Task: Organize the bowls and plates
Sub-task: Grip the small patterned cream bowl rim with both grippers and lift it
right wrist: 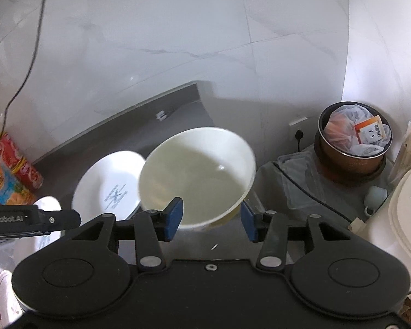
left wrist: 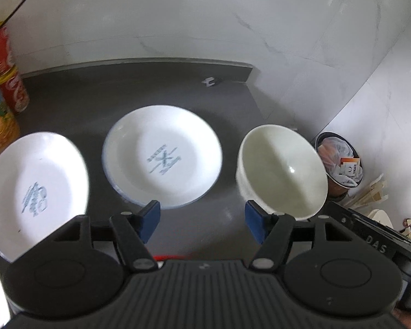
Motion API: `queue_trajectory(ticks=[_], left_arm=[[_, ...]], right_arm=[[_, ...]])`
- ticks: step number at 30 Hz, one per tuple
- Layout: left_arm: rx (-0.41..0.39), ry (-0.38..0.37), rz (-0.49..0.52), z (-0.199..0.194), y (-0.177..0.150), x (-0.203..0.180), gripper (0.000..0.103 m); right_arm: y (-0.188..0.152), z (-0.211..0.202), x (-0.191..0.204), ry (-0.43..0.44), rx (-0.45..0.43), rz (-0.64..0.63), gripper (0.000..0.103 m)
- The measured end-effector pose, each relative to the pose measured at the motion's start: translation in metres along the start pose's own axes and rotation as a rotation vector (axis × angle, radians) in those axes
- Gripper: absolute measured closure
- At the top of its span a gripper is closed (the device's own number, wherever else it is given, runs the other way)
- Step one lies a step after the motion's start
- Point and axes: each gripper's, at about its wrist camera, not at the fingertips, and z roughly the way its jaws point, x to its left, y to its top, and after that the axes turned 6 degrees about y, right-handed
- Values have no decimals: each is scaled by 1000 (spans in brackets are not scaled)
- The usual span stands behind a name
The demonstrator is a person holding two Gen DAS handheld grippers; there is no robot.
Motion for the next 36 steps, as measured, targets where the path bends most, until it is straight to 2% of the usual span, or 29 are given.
queue_trajectory(ticks=[7,12,15,18,23,25,29,30,36], left_arm=[[8,-9,-12,24,12,-23,36],[20,8,-17,43,15,-33,37],[29,-7,-30,54,18,-36,37],[53,-2,-39,69,20,-39,41],[95,-19,-50,90,21,-45,53],[124,-10,-45,98,19,-49,66],[156,-56,-58,106,17,-49,84],[161,-66,-60,106,17,-49,88],[162,-52,-59,95,14,-46,89]], right_arm=[[8,22,-27,6,16,24,56],[9,36,-37,9,36,40,56],[7,42,-40,18,52,51,57],[7,48,-42,17,65,56,57],[7,60,-43,19,88,75,59],[7,65,-44,20,98,81,61],[7,73,-41,12,120,76,72],[7,74,-40,-4,120,66,78],[5,65,-35,-7,88,33,81]])
